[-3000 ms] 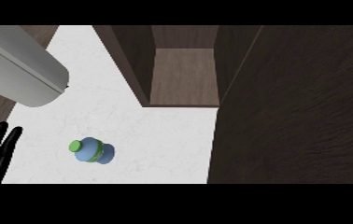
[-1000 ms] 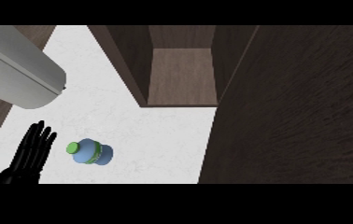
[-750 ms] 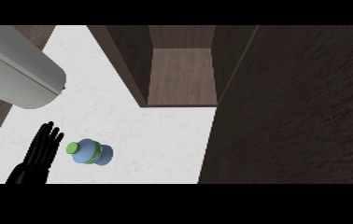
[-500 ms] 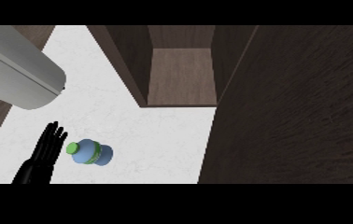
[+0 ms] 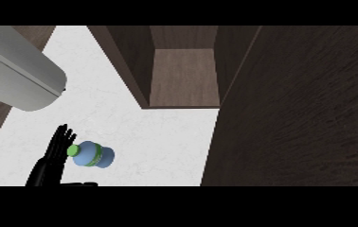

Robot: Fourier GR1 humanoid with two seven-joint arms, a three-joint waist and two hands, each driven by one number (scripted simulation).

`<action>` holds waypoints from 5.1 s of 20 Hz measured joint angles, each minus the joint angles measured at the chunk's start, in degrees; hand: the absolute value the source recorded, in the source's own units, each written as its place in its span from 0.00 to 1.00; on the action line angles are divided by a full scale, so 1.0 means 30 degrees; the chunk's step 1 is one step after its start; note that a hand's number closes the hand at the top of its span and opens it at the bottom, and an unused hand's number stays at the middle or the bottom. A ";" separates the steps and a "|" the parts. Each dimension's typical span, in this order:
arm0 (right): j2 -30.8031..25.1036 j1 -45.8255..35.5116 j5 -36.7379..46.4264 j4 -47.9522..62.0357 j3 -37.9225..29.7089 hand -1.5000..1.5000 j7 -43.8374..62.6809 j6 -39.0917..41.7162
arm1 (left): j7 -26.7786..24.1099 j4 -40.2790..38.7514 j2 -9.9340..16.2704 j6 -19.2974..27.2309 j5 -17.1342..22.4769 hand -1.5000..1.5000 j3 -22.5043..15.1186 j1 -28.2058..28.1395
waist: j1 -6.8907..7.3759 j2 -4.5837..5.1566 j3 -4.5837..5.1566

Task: Pick up the bottled water, place it into the cabinet and close the cabinet

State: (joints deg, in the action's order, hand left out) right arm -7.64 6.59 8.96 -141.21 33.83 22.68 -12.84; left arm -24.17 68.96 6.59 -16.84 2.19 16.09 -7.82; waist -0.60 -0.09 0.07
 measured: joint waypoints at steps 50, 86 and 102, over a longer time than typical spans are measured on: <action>-0.1729 -0.0580 -0.0158 0.0256 0.0494 0.00 -0.0579 -0.1859 | -0.5310 -0.5691 -0.2157 0.5489 0.1637 1.00 -0.6203 0.9071 | 0.0063 -0.0036 -0.0020; -0.3406 0.1889 -0.1733 -0.0373 -0.0308 0.00 -0.2833 -0.1622 | -0.1073 -1.2250 -0.2193 1.5707 0.9326 1.00 -1.1147 1.9642 | -0.0586 0.0154 -0.0018; -0.4130 0.3151 -0.2314 -0.0357 -0.0299 0.00 -0.4888 -0.0974 | -0.4034 -1.9121 -0.2046 1.7121 0.8730 0.00 -0.9996 2.2963 | -0.1192 0.0399 -0.0012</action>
State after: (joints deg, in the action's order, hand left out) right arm -20.03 16.04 2.02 -142.28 32.94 8.02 -15.76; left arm -36.27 11.59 0.45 34.53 28.38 -13.89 61.07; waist -4.18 1.11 0.03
